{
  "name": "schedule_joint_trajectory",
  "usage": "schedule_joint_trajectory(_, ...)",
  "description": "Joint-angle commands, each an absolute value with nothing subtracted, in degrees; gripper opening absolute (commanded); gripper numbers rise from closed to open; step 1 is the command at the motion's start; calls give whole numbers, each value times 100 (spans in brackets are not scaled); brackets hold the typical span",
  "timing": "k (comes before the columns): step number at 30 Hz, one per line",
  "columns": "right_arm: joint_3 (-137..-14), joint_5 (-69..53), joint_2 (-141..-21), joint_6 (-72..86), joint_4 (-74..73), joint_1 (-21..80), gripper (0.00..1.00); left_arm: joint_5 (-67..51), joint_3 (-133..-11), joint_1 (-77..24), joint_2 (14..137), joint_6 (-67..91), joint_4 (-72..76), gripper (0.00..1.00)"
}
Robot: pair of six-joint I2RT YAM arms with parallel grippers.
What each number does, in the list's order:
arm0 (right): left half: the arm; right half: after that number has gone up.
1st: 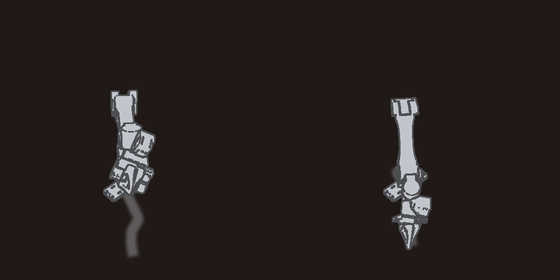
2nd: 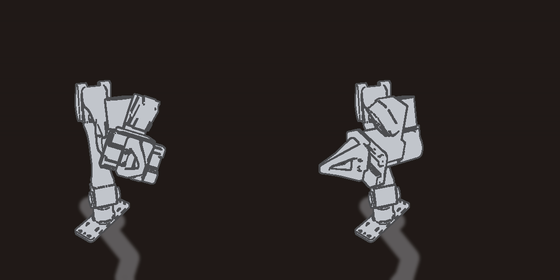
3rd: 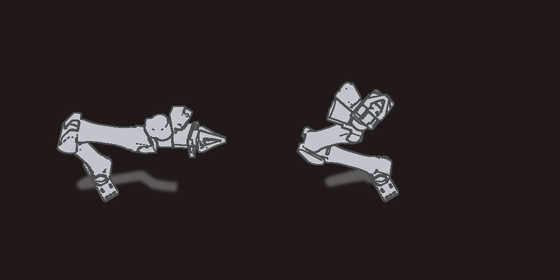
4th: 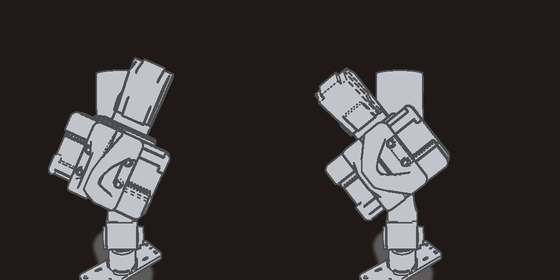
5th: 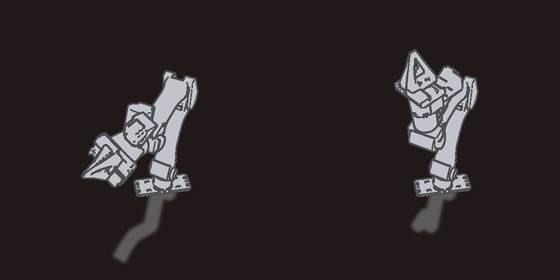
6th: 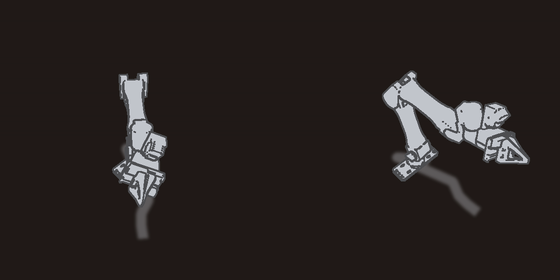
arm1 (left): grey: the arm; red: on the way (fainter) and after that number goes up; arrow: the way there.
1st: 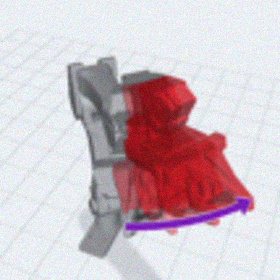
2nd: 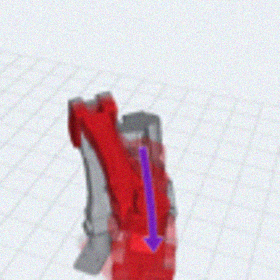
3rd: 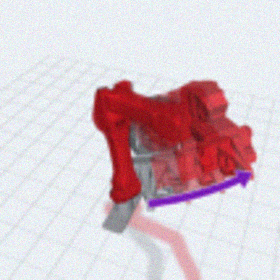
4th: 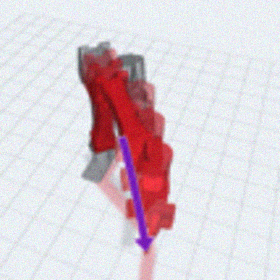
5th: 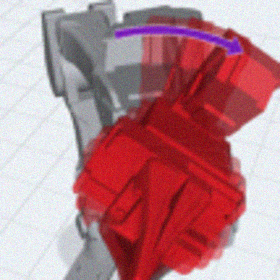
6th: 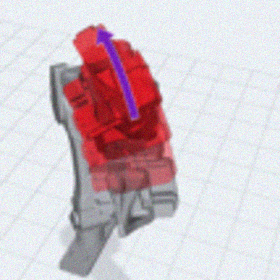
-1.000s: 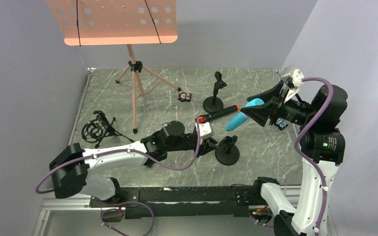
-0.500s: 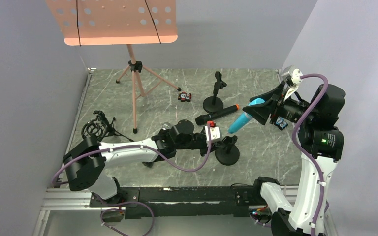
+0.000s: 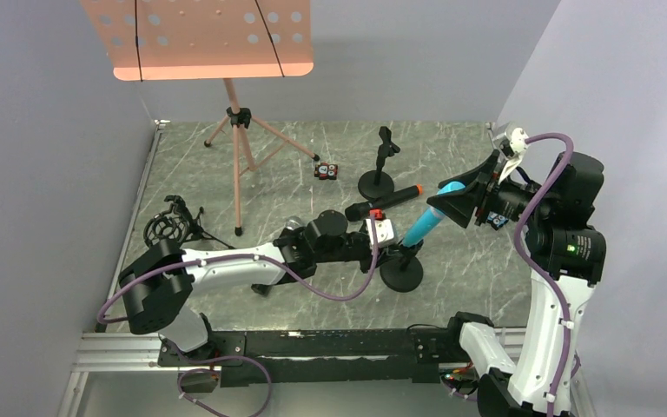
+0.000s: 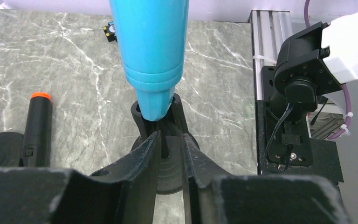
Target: Attach the microphones to the stand
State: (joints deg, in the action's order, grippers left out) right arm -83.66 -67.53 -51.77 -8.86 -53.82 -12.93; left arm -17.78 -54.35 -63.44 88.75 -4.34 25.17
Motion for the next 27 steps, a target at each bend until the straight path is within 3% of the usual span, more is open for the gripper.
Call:
schedule_joint_trajectory(1, -8639, -6600, -5098, -991, -5550, -1318, 7, -1485, -5380, -6419, 8897, -211, 2869, 30)
schedule_joint_trajectory(10, -8633, -6278, -5062, -866, -5445, -1318, 7, -1109, -5258, -6542, 8867, -57, 2867, 31)
schedule_joint_trajectory(18, -8576, -6620, -5123, -738, -5277, -1318, 7, -716, -4764, -6548, 7940, 495, 3078, 33)
schedule_joint_trajectory(21, -8520, -6696, -5100, -674, -5192, -1319, 7, -791, -4799, -6548, 7792, 529, 2943, 27)
schedule_joint_trajectory(27, -8533, -6775, -5116, -704, -5240, -1320, 7, -921, -5113, -6548, 7991, 459, 2568, 4)
